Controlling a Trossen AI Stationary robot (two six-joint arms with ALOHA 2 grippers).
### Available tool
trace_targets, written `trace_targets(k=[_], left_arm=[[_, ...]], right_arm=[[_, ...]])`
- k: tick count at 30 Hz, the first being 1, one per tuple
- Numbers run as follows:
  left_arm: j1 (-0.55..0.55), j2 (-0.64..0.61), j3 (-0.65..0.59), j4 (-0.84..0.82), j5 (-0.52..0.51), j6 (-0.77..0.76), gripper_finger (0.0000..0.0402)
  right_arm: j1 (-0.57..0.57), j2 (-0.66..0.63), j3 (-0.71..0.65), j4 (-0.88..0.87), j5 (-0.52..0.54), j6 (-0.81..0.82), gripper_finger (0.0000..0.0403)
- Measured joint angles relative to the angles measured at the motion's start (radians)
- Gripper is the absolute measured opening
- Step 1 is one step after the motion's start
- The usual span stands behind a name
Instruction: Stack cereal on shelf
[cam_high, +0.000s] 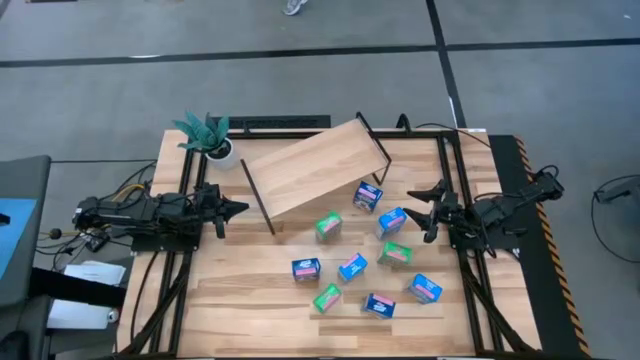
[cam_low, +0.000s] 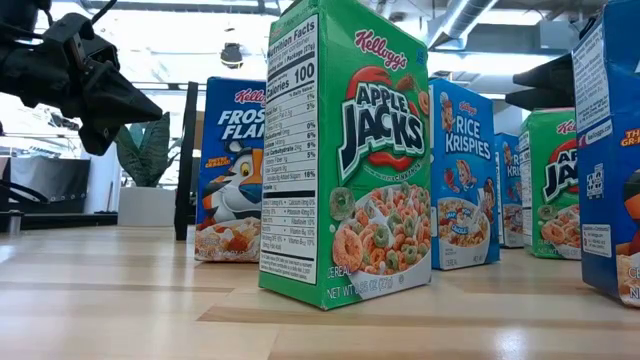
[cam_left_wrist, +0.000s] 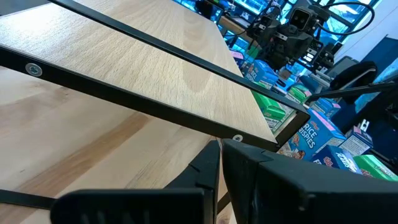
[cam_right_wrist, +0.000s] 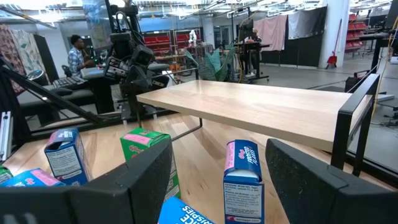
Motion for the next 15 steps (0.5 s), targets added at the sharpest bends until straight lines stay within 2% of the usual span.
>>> trace_targets(k=[10, 13, 15], left_arm=[[0.000, 0.000, 0.000, 0.002, -0.002, 0.006, 0.0009], [0.000, 0.001, -0.002, 0.017, -0.060, 0.068, 0.0009], [0.001, -0.002, -0.002, 0.019, -0.073, 0.055, 0.0009]], right_arm=[[0.000, 0.000, 0.000, 0.000, 0.000, 0.000, 0.0286], [0.000, 0.000, 0.000, 0.000, 0.000, 0.000, 0.0286], [0.000, 0.000, 0.000, 0.000, 0.000, 0.000, 0.0286]])
